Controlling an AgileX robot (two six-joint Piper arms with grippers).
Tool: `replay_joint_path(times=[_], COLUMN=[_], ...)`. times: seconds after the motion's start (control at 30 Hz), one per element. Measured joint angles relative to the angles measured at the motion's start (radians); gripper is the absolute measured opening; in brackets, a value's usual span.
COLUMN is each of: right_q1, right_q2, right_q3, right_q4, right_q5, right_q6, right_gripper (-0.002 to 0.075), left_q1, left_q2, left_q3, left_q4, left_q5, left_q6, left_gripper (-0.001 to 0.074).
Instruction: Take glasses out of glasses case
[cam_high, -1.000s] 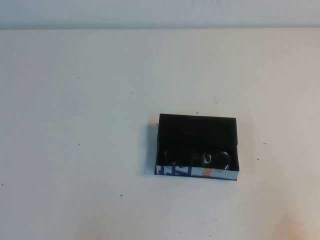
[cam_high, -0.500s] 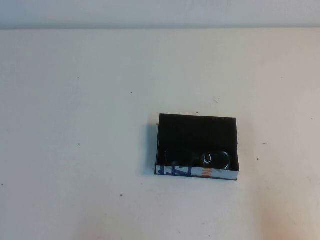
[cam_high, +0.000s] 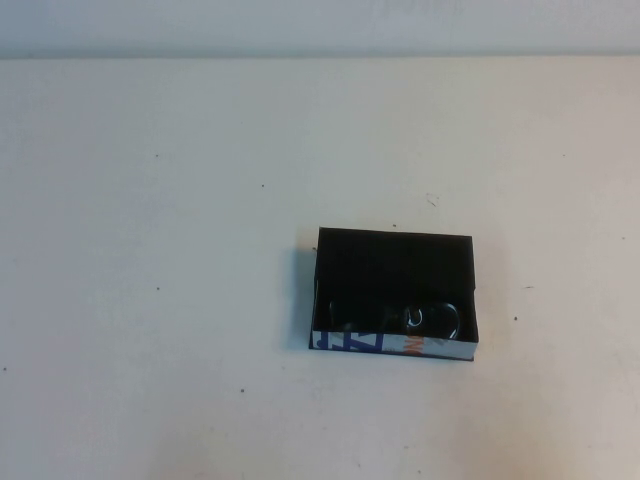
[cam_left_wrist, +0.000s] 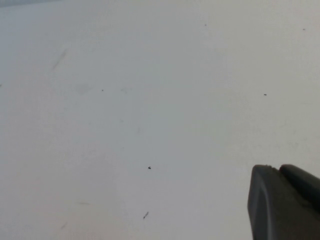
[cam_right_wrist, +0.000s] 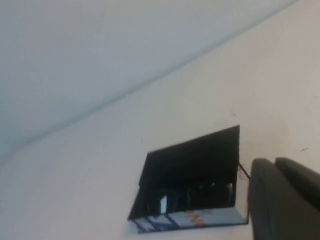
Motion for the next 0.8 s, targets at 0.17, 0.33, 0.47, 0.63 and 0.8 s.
replay_joint_path(times=[0.17,0.33,0.47,0.63,0.8], right_q1=[0.000,0.000,0.028,0.180,0.328], right_q2=[0.329,0.693,0.933,1.176,1.415], right_q3=[-0.352,-0.710,-0.956,-1.131,-1.268], right_q4=[-0.271,-0.363,-0.396,-0.563,-0.720], right_q5=[0.288,0.647,0.792,0.813,0.815], right_q6=[-0.069,-0.322,-0.479,-0.565,-0.574], right_gripper=[-0.0018,-0.0018,-0.0018,-0.0018,-0.0018], left_q1=[0.000,0.000,0.000,0.000,0.000], left_q2=[0.000,0.000,0.000,0.000,0.000], left_q3=[0.000,0.000,0.000,0.000,0.000], left_q4=[0.000,0.000,0.000,0.000,0.000], left_q5=[0.000,0.000,0.000,0.000,0.000], left_q6=[0.000,0.000,0.000,0.000,0.000], left_gripper=[-0.0004,-0.0004,-0.0004,-0.0004,-0.0004])
